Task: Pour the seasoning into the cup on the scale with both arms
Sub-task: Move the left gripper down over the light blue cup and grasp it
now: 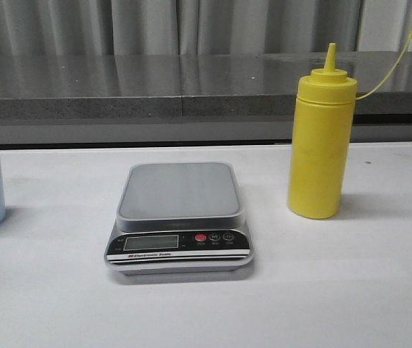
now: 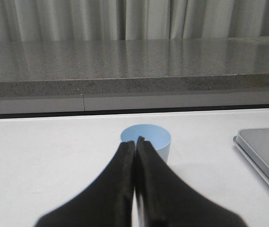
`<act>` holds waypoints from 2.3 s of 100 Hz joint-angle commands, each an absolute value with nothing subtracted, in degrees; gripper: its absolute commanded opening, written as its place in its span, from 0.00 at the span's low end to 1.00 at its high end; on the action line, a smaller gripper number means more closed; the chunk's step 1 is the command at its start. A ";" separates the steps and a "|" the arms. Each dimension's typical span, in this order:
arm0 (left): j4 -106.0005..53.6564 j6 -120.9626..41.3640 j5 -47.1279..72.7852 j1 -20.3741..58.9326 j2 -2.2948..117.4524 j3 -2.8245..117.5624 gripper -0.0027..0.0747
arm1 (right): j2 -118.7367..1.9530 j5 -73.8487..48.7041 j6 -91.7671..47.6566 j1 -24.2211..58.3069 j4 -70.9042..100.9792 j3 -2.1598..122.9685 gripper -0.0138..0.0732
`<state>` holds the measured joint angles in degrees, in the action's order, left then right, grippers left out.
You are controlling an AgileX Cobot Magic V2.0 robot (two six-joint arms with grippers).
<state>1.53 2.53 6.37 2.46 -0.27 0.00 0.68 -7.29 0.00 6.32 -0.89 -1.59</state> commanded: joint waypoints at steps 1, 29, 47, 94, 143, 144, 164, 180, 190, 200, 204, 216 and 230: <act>1.39 2.93 1.92 2.98 -1.82 -2.41 0.01 | 1.73 -2.21 0.00 6.10 -1.55 -0.36 0.08; 1.39 2.83 -0.33 2.98 -1.82 -1.71 0.01 | 1.73 -2.21 0.00 6.10 -1.55 -0.36 0.08; 1.39 2.83 0.87 2.98 -0.59 3.10 0.01 | 1.73 -2.21 0.00 6.10 -1.55 -0.36 0.08; 1.63 2.83 14.22 2.98 28.76 25.67 0.01 | 1.73 -2.21 0.00 6.10 -1.55 -0.36 0.08; 0.65 2.83 32.31 2.98 63.11 52.59 0.01 | 1.73 -2.21 0.00 6.10 -1.55 -0.36 0.08; 0.65 2.83 32.53 2.98 63.45 53.14 0.01 | 1.73 -2.21 0.00 6.10 -1.55 -0.36 0.08; 0.00 2.83 34.09 2.98 70.73 57.59 0.01 | 1.73 -2.21 0.00 6.10 -1.55 -0.36 0.08; 0.00 2.83 34.09 2.98 72.57 58.17 0.27 | 1.73 -2.21 0.00 6.10 -1.55 -0.36 0.08; 0.00 2.95 34.09 2.98 72.67 58.17 0.55 | 1.73 -2.21 0.00 6.10 -1.55 -0.36 0.08; 0.30 2.95 34.09 2.98 72.81 58.17 0.68 | 1.73 -2.21 0.00 6.10 -1.55 -0.36 0.08; 0.30 2.95 34.09 2.98 72.93 58.17 0.68 | 1.73 -2.21 0.00 6.10 -1.55 -0.36 0.08; 0.30 4.94 33.97 2.43 74.02 58.17 0.68 | 1.73 -2.21 0.00 6.10 -1.55 -0.36 0.08; 0.30 5.39 33.06 0.54 76.71 58.17 0.68 | 1.73 -2.21 0.00 6.10 -1.55 -0.36 0.08</act>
